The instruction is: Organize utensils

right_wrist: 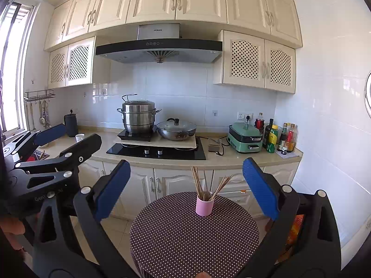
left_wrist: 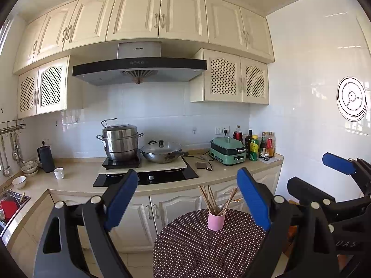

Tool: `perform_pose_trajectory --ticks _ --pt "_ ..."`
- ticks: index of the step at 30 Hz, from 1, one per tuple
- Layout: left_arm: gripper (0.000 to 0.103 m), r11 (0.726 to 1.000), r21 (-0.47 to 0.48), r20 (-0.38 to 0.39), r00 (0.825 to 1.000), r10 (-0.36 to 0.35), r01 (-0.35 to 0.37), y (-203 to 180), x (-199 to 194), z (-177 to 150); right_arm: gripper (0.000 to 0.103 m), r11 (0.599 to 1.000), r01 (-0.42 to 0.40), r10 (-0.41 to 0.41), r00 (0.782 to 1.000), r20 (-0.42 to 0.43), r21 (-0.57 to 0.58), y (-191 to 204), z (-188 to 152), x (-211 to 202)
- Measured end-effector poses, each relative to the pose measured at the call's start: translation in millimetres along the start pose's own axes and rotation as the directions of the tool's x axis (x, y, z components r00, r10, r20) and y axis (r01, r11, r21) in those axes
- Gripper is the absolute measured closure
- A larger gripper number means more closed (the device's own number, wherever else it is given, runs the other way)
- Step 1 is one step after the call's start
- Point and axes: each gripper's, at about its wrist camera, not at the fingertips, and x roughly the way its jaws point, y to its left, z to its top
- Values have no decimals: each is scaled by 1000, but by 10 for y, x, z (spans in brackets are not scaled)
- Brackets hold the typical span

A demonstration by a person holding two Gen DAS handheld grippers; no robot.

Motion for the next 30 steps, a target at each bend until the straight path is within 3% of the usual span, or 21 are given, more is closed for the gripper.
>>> perform_pose_trajectory --ticks 30 --pt "17 1000 -5 -11 1000 -4 4 -33 -13 -6 8 1000 -3 3 1000 -3 4 -17 8 -2"
